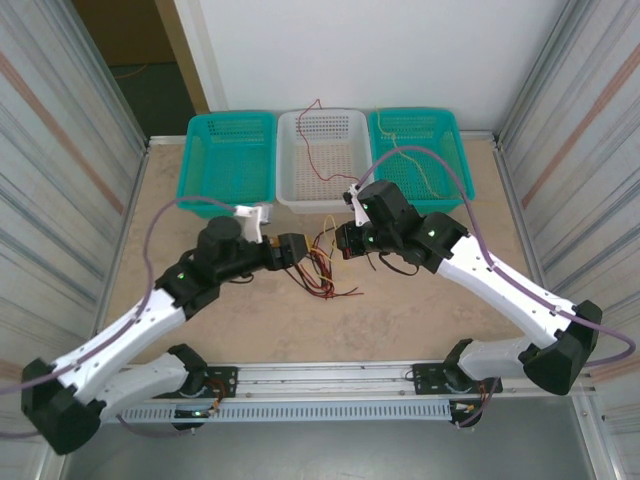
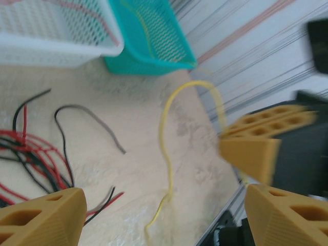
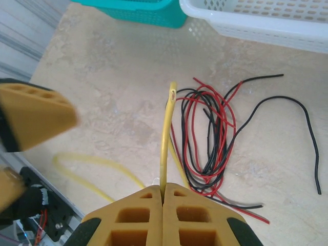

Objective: Untangle the cables

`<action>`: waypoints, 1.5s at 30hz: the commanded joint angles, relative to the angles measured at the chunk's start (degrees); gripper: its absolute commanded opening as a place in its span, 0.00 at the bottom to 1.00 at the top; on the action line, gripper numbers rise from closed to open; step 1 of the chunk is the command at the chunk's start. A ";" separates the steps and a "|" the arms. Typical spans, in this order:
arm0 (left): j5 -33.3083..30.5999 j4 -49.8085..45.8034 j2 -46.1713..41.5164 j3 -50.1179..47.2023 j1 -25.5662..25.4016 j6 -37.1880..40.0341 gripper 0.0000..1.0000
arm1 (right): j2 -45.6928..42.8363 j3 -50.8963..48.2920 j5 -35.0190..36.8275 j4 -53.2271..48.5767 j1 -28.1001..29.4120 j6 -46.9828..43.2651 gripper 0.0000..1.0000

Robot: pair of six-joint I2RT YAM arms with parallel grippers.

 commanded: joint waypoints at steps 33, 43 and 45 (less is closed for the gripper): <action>-17.02 -5.53 -0.28 1.53 6.27 6.22 0.00 | -3.93 -2.36 -13.97 5.27 -18.61 3.94 0.00; -16.53 -5.61 -9.40 -7.12 31.59 -18.14 0.00 | -5.39 -6.26 -16.96 4.90 -27.67 3.13 0.00; -19.46 -4.35 -11.91 -9.17 32.41 -20.06 0.00 | -5.96 -6.70 -17.54 5.23 -29.98 3.86 0.00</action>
